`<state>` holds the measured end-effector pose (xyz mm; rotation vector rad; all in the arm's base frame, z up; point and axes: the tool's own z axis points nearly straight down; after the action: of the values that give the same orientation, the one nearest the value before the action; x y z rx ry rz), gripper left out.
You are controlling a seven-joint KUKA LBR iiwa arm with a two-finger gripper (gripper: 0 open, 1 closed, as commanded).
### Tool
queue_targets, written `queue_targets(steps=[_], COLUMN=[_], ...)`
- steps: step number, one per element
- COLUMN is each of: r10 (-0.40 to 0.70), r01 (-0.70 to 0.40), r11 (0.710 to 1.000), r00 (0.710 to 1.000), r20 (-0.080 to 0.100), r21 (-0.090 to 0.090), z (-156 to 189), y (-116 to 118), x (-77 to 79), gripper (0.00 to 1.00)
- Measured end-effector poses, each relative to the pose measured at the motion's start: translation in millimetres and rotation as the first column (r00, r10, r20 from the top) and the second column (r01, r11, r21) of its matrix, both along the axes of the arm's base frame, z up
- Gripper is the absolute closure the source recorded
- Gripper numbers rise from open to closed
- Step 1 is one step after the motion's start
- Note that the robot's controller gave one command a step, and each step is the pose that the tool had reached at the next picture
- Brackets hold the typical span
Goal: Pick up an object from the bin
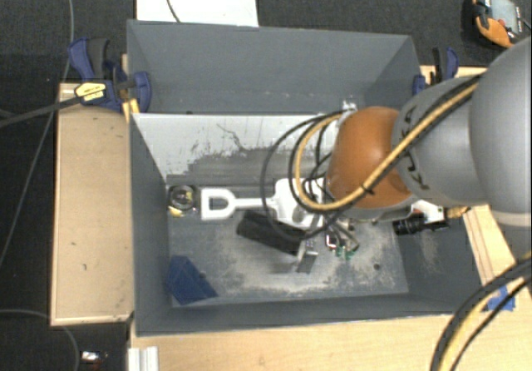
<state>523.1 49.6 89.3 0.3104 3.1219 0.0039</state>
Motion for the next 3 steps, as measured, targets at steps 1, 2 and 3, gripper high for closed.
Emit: queue_targets(steps=[1,2,3], r10=[0.002,-0.008,0.333], r01=[-0.002,0.008,-0.333], r11=[1.000,1.000,0.943], r00=[1.000,1.000,0.943], r20=[-0.005,0.014,0.006], r21=[-0.001,0.000,-0.005], z=[92,107,63], y=[-2,3,-10], x=[5.2,8.4,18.2], gripper=[0.00,0.00,0.00])
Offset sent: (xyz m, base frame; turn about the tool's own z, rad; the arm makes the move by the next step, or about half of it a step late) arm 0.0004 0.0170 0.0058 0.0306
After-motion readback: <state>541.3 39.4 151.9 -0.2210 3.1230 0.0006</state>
